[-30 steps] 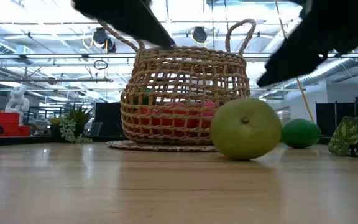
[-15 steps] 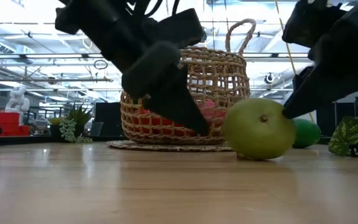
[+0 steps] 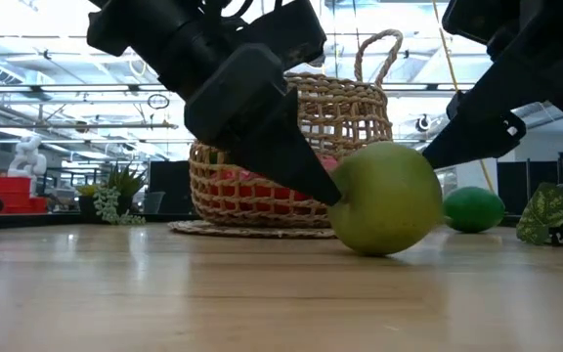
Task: Build produce basket
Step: Put the green pear into the basket
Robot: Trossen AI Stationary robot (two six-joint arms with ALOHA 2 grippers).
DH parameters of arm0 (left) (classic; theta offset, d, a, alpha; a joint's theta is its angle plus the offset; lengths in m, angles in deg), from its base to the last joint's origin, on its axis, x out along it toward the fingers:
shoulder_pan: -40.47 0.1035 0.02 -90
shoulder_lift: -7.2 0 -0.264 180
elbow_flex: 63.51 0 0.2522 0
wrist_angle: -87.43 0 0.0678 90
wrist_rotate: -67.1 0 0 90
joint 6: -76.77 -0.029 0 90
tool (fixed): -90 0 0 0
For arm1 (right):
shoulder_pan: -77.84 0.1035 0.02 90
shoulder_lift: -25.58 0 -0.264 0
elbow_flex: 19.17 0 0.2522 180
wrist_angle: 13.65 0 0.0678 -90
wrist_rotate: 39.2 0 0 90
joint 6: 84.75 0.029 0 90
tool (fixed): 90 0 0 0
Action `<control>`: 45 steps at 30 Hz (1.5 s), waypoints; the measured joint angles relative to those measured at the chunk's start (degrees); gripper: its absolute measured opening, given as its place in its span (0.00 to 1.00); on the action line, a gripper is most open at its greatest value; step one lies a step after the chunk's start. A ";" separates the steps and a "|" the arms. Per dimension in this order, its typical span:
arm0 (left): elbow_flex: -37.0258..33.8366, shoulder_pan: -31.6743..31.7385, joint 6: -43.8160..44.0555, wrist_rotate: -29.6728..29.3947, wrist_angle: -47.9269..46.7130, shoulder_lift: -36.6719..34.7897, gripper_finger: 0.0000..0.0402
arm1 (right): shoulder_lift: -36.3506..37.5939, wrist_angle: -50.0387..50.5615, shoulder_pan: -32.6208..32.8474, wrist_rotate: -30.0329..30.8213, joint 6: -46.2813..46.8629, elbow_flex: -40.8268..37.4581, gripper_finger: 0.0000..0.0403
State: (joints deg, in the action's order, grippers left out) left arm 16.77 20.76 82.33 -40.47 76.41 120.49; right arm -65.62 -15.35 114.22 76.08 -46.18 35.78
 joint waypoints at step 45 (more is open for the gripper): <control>0.00 1.23 -3.80 -0.30 5.29 -0.02 0.61 | -1.54 24.09 1.22 0.76 -4.58 0.04 0.63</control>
State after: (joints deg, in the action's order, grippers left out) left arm 16.77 21.99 78.53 -40.77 81.70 120.47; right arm -67.16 8.74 115.44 76.84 -50.76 35.82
